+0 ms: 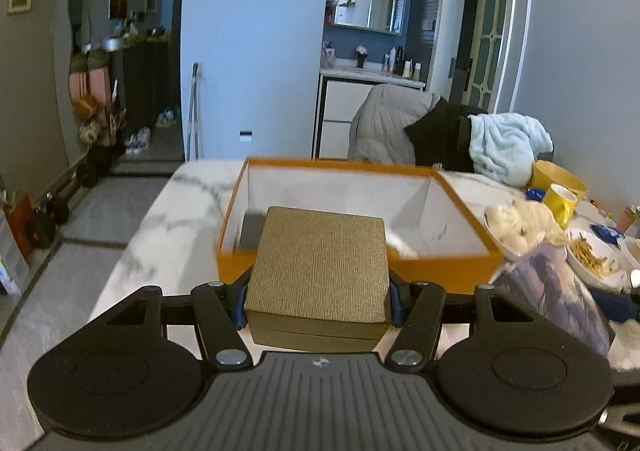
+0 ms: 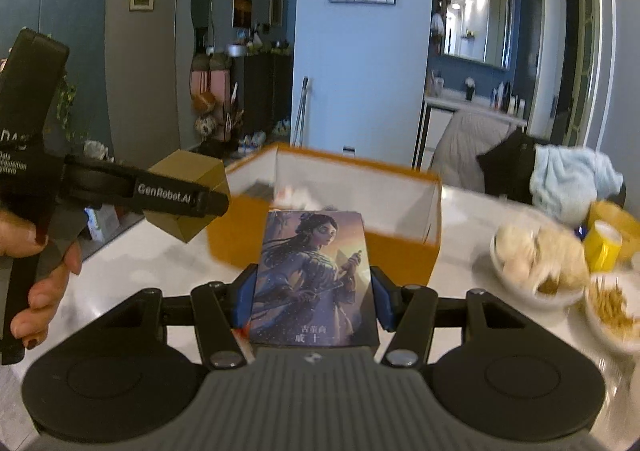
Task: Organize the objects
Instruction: 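Lift the gold box and illustrated book and carry them toward the orange box, then lower the gold box and book into the orange box and open both tools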
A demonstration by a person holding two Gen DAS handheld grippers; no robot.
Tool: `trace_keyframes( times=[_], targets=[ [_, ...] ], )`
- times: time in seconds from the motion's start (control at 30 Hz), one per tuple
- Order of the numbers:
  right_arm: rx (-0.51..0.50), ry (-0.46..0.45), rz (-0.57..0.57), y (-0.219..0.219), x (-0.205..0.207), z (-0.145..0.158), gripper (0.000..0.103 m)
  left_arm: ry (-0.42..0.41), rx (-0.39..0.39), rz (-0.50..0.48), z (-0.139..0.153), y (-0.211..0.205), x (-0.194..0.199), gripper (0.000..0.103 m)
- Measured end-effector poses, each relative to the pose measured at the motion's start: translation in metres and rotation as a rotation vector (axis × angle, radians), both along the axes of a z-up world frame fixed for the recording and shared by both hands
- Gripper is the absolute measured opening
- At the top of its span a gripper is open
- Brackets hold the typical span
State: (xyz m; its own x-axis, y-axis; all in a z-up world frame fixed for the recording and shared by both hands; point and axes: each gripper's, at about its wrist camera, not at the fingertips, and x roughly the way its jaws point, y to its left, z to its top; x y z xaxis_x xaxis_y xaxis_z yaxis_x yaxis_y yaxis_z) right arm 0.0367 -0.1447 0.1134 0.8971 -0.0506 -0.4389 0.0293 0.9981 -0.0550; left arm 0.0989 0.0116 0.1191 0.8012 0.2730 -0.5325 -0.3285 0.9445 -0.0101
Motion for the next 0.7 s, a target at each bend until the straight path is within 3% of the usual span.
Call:
trace_keyframes(
  times=[0.17,0.33,0.5,0.7],
  targets=[
    [0.001,-0.015,-0.005,-0.02,0.051,0.018,0.059,0.009,0.035,0.001,0.005,0.014,0.042,0.07],
    [0.008,-0.007,-0.021,-0.04,0.109,0.025,0.059,0.039,0.011,0.016,0.002,0.037,0.091,0.07],
    [0.036,0.057,-0.033,-0.061,0.17,0.017,0.059,0.114,0.008,0.025,-0.009,0.056,0.144,0.07],
    [0.058,0.184,-0.061,-0.08,0.234,-0.012,0.059,0.21,-0.023,0.028,-0.035,0.07,0.181,0.07]
  ],
)
